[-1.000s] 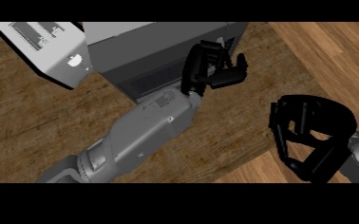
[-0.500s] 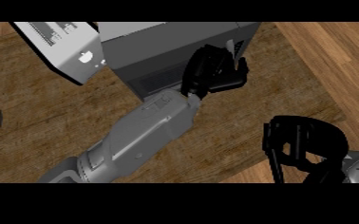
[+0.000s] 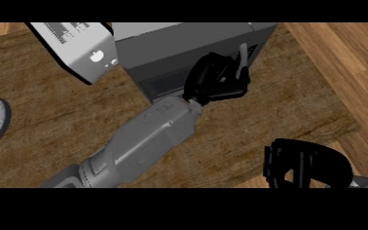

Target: Pick up the milk, place it into the microwave and close the microwave

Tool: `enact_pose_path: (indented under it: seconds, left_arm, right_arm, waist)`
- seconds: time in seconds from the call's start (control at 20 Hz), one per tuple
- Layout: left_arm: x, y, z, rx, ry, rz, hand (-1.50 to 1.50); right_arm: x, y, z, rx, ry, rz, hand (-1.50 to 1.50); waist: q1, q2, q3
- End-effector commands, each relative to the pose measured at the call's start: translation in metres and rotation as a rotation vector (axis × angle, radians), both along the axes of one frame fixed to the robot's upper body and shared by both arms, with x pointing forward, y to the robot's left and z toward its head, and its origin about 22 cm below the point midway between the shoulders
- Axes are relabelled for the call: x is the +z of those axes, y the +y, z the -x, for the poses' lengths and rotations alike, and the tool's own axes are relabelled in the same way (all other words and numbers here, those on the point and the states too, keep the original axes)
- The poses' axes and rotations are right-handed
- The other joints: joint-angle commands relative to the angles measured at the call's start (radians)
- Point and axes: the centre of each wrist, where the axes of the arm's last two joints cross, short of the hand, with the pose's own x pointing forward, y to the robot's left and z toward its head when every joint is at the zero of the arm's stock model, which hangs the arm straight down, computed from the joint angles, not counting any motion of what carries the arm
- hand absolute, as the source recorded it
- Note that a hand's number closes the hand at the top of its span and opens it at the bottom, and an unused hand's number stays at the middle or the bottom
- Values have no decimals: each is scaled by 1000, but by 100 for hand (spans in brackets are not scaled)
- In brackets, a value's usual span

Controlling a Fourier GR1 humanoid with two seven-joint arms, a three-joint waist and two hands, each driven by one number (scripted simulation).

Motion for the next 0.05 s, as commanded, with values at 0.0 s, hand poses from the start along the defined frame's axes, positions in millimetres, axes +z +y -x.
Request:
enact_pose_path:
  seconds: [0.0]
  left_arm:
    - [-47, 58, -18, 241, 171, 2, 150]
  right_arm:
    - [-2, 7, 13, -6, 1, -20, 150]
  waist:
    - [26, 15, -7]
